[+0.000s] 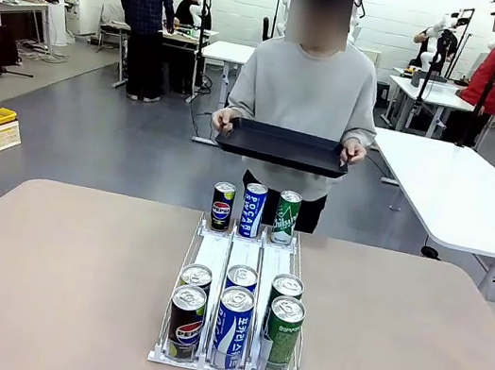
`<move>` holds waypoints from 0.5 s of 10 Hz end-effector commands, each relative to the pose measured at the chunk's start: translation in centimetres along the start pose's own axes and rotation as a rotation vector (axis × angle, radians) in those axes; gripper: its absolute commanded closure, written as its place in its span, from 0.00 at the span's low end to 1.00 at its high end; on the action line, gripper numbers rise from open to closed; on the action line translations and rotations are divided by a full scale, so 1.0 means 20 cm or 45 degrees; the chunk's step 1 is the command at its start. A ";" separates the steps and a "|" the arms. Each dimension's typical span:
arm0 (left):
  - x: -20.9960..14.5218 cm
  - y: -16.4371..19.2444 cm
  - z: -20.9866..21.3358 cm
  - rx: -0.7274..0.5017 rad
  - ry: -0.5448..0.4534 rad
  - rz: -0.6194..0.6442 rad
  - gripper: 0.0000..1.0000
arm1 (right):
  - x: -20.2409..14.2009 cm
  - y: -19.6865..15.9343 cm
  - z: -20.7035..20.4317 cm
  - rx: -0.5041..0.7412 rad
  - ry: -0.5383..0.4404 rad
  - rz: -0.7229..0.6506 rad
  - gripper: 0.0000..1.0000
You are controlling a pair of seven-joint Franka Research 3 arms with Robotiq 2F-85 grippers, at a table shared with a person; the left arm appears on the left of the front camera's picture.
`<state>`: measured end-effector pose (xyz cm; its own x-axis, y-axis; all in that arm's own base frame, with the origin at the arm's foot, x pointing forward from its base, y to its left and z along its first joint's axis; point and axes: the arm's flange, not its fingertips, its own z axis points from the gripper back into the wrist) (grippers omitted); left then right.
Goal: Retrieve and hand over the desired beverage to the person.
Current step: Pick up a can of the same type that the person held from the Automatic Can Dispenser.
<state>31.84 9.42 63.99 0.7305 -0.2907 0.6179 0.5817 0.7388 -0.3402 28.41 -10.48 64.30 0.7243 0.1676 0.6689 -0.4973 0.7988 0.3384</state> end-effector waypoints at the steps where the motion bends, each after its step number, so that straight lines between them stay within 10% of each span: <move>1: 0.00 0.01 0.01 -0.015 0.002 -0.013 0.00 | 0.01 0.00 -0.01 0.031 -0.007 0.015 0.00; 5: 0.00 0.01 0.01 -0.015 0.002 -0.013 0.00 | 0.01 0.00 -0.01 0.031 -0.007 0.015 0.00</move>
<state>31.84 9.42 63.99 0.7305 -0.2907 0.6179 0.5818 0.7388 -0.3402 28.41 -10.48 64.30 0.7242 0.1677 0.6689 -0.4974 0.7988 0.3384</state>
